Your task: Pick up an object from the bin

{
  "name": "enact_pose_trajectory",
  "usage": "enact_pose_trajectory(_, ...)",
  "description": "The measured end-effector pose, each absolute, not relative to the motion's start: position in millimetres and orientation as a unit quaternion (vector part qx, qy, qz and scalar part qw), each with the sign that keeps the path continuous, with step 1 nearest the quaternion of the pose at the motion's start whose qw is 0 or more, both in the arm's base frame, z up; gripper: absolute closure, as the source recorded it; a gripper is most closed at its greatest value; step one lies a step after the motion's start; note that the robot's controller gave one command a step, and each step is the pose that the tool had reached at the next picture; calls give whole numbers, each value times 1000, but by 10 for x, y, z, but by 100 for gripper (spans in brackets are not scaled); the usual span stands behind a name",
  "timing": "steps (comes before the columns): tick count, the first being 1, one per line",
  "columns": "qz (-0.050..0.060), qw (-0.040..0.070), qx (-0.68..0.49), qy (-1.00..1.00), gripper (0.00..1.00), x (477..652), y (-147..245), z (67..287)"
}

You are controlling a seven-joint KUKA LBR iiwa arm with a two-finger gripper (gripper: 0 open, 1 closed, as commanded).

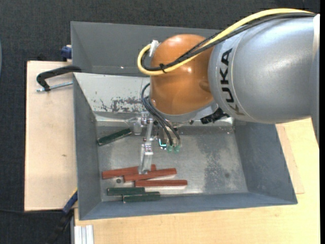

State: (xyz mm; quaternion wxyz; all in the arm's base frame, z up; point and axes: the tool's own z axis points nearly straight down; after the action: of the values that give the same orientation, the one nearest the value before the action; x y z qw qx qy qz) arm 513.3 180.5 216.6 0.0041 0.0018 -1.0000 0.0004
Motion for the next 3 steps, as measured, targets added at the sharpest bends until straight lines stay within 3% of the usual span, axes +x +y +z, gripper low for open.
enact_pose_trajectory(1, -1, 0, 0, -1000, 0, 5152, 1795, 2210)
enact_pose_trajectory(2, -1, -3, 18, -1000, 0, 5170, 1913, 1721)
enact_pose_trajectory(3, 0, 1, -26, -1000, 0, 5141, 1953, 1301)
